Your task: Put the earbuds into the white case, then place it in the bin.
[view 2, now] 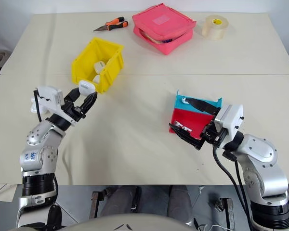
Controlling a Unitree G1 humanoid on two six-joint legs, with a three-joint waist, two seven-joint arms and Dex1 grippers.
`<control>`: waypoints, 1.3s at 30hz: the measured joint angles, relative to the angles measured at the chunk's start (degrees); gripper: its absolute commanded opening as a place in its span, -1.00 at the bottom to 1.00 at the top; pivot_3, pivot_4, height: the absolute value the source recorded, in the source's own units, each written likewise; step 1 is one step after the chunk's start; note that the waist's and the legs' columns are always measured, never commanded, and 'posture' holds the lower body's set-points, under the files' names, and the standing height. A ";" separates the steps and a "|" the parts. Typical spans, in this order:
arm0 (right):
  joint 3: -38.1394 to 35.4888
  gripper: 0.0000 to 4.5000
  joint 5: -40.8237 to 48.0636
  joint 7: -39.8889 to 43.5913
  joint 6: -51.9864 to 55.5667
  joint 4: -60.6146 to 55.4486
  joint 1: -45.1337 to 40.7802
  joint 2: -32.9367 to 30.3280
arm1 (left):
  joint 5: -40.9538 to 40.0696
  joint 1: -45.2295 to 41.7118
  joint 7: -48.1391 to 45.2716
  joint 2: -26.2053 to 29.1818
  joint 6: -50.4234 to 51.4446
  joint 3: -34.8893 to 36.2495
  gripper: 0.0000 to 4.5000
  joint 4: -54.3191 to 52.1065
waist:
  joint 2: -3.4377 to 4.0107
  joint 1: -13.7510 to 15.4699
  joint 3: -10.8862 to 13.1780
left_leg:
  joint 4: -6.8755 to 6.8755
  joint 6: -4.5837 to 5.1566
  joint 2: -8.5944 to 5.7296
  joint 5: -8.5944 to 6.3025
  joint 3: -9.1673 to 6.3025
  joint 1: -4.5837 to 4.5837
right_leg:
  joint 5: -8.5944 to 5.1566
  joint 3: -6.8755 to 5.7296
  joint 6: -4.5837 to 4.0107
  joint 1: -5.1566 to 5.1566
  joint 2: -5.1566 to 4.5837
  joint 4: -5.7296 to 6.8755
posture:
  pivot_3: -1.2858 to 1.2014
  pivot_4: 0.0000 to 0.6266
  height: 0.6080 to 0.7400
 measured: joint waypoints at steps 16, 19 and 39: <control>0.05 1.00 -1.17 -1.07 0.06 0.07 -0.78 -0.91 | 8.29 -30.49 1.78 2.50 -7.00 -3.43 0.57 36.92 | -0.04 -0.49 0.02 | -0.06 -0.01 -0.01 0.01 0.23 0.00 | 0.00 -0.13 0.00 -0.02 0.01 -0.02 | 0.03 -0.52 1.00; 0.05 1.00 -1.20 -1.31 0.06 0.07 -0.77 -0.91 | 8.50 -30.89 1.05 2.55 -7.92 -3.62 0.98 38.15 | -0.04 -0.49 0.02 | -0.06 -0.01 -0.01 0.01 0.23 -0.01 | 0.00 -0.14 0.00 -0.02 0.01 -0.01 | 0.03 -0.52 1.00; -2.62 1.00 0.62 4.77 1.01 5.32 -1.21 -6.89 | 1.06 0.77 -31.97 19.10 -12.72 -4.08 0.99 6.92 | -0.02 -1.00 0.01 | -0.09 0.00 0.06 -0.02 0.07 0.11 | -0.02 -0.08 -0.03 0.03 0.00 0.00 | 0.03 -0.52 1.00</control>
